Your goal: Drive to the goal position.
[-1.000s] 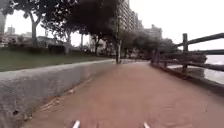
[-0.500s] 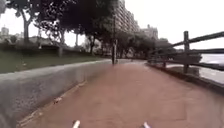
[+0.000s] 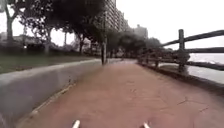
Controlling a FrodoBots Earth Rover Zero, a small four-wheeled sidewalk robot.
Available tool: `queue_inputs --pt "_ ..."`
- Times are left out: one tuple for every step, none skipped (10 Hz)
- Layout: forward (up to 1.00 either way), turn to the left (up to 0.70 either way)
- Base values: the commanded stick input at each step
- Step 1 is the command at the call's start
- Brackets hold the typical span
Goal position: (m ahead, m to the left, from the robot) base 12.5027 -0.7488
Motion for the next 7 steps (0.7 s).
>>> queue_inputs --pt "0.7 0.0" --pt "0.7 -0.01" --pt "0.7 -0.1" --pt "0.7 -0.32" --pt "0.7 -0.32" --pt "0.7 -0.32" --pt "0.7 -0.32"
